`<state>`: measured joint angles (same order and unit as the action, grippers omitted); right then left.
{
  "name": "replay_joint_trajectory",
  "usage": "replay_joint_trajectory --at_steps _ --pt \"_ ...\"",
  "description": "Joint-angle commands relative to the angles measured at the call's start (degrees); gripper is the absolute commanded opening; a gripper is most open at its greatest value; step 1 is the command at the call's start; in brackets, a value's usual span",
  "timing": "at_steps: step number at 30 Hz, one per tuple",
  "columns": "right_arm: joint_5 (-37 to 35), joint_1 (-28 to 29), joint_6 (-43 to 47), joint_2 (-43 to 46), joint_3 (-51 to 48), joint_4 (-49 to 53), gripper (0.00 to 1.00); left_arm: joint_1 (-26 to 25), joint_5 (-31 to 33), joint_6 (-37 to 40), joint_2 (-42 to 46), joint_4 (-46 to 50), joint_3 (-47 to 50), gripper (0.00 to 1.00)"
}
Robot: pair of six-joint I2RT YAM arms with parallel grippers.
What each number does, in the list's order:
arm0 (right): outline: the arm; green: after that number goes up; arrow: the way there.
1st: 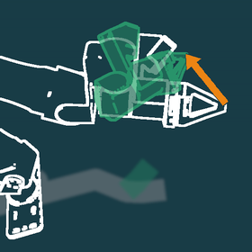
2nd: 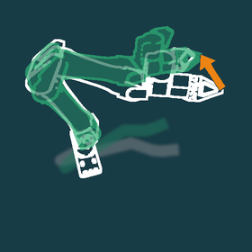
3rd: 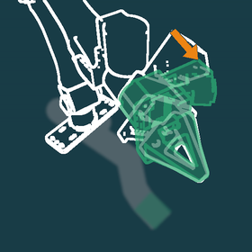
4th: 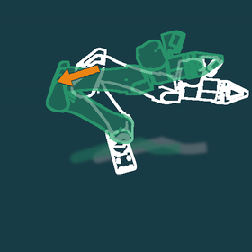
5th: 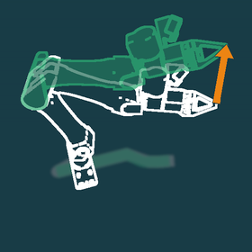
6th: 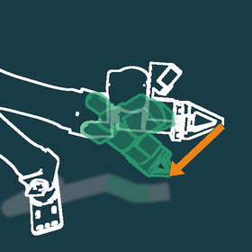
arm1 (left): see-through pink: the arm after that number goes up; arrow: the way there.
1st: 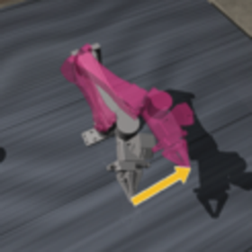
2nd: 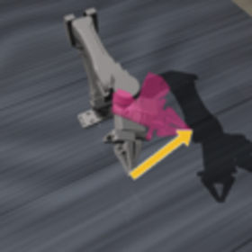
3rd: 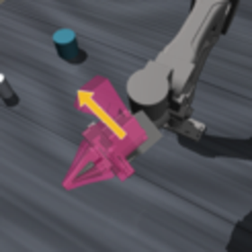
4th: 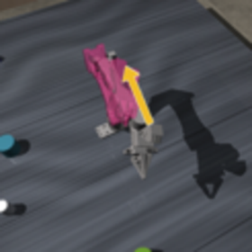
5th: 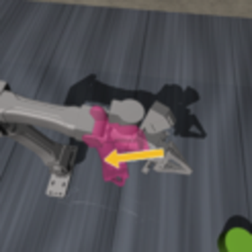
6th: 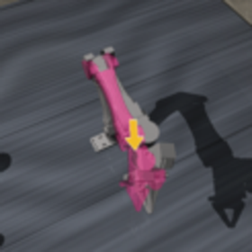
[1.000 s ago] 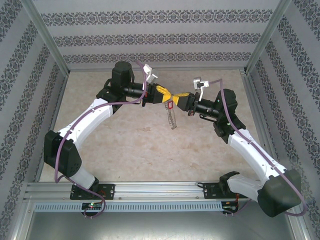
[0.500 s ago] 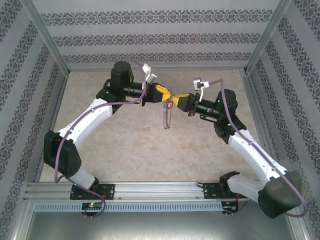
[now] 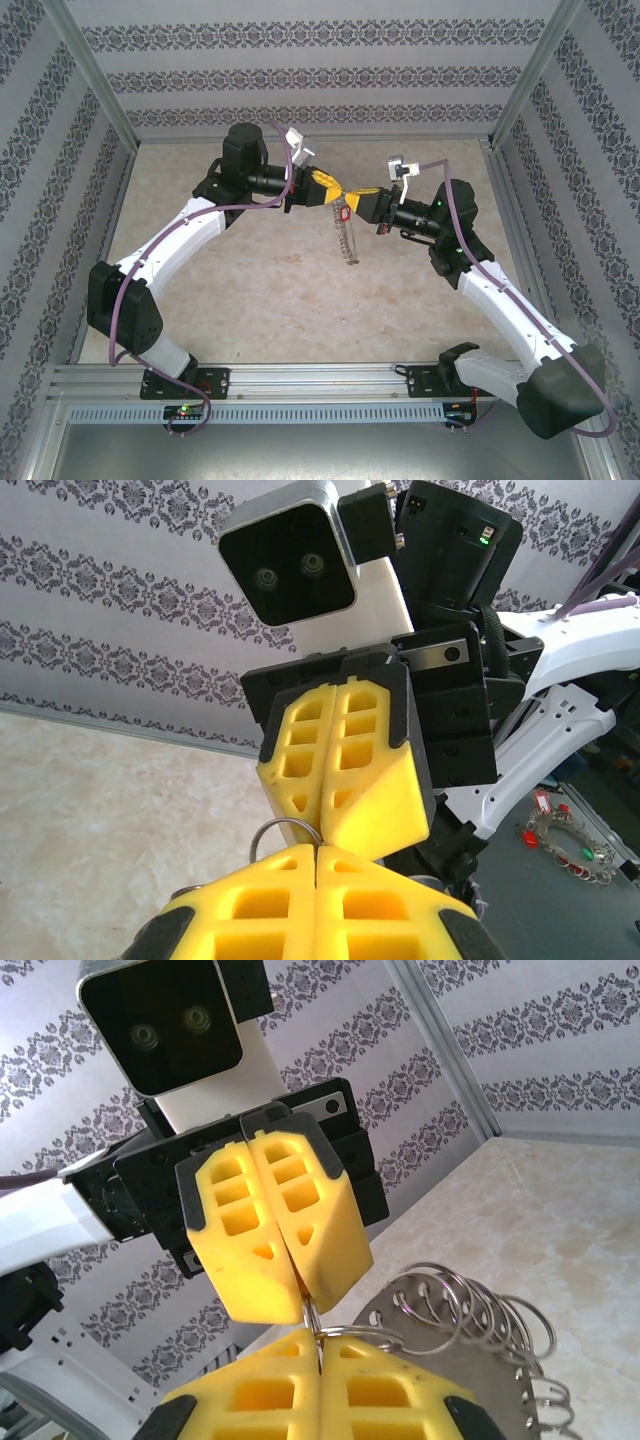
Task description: Put the keys on the keyring
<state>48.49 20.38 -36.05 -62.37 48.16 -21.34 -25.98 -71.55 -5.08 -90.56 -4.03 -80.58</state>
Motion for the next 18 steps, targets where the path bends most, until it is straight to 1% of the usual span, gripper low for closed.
replay_joint_trajectory --at_steps 1,12,13,14,15,18 --pt "0.6 0.3 0.1 1.2 0.7 -3.4 0.0 -0.8 -2.1 -0.7 1.3 -2.5 -0.3 0.0" --pt "1.0 0.3 0.0 2.3 0.2 -3.2 0.0 -0.8 -2.2 -0.4 1.2 -1.9 -0.7 0.0" --pt "1.0 0.3 -0.1 2.2 0.2 -3.3 0.04 -0.8 -2.1 -0.4 1.2 -1.9 -0.6 0.0" --pt "1.0 0.3 -0.1 1.9 0.2 -3.5 0.04 -0.8 -2.2 -0.4 1.2 -1.9 -0.6 0.0" --pt "1.2 0.3 -0.2 1.8 0.2 -3.9 0.0 -0.9 -2.2 -0.4 1.2 -1.9 -0.6 0.0" --pt "1.0 0.5 -0.2 1.5 0.3 -4.0 0.0 -1.0 -2.2 -0.5 1.1 -1.8 -0.5 0.0"
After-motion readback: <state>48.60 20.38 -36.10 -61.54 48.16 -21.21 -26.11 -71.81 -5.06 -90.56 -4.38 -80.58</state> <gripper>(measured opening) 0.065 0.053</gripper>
